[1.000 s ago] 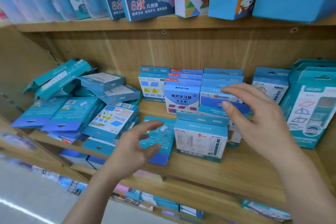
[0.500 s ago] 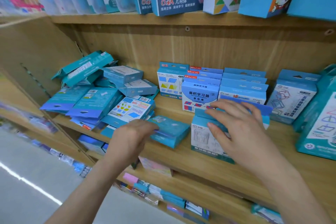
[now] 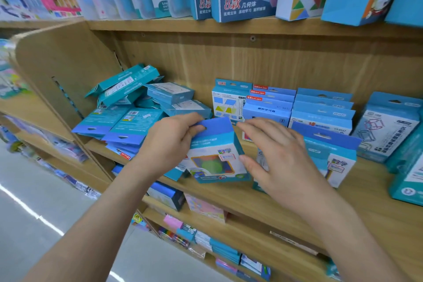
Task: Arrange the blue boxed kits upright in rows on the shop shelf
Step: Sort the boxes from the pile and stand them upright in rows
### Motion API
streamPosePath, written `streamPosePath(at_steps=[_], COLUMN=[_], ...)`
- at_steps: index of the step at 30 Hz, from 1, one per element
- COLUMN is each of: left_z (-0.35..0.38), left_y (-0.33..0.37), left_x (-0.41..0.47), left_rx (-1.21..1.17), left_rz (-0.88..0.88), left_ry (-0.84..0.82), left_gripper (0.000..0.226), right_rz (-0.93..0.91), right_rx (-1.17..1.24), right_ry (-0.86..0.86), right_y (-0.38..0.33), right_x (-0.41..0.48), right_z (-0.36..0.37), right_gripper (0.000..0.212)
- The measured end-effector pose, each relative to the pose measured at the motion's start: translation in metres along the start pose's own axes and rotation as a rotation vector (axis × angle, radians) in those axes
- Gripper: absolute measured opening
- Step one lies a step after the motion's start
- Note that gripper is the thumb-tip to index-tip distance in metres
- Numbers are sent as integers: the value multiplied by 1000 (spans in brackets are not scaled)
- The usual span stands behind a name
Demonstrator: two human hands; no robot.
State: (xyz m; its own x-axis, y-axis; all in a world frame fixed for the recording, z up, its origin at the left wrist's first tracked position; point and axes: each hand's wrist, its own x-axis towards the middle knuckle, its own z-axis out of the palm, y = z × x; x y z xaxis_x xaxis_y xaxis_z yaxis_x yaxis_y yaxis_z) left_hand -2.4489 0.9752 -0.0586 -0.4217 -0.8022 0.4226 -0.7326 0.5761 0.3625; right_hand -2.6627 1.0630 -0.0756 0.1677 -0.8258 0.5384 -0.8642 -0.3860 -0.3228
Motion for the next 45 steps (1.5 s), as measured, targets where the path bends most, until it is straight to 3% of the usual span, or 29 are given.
streamPosePath(at_steps=[6,12,17,25,31,37,42,45], left_z=[8,24,38,51,60,52,52,57], left_y=[1,0,2,7,19,30,50,56], left_x=[-3,-1,7,23,36,53,61,67], left_rx=[130,128,73,-2,-32,49,31,77], left_rz=[107,73,62,58,27,-14,108,155], left_ry=[-14,-37,-53,-41,-46,-197,-176,-254], left_gripper=[31,40,37,17,22,26,39,46], right_rz=[64,271,304,429,422,319,407,495], right_rx=[-168,-346,-384,-349,-311,-119,18,31], right_ry=[-118,-235,-347,-361,-401,-226,-199,-247], right_y=[-2,15,21,57,64,69,81,89], right_x=[5,-3,-8,-19,-29,-54,-74,-85], right_z=[5,-18,-30,-55,-59,-69,-90,-91], right_gripper=[71,71,64,68,61,35,39,51])
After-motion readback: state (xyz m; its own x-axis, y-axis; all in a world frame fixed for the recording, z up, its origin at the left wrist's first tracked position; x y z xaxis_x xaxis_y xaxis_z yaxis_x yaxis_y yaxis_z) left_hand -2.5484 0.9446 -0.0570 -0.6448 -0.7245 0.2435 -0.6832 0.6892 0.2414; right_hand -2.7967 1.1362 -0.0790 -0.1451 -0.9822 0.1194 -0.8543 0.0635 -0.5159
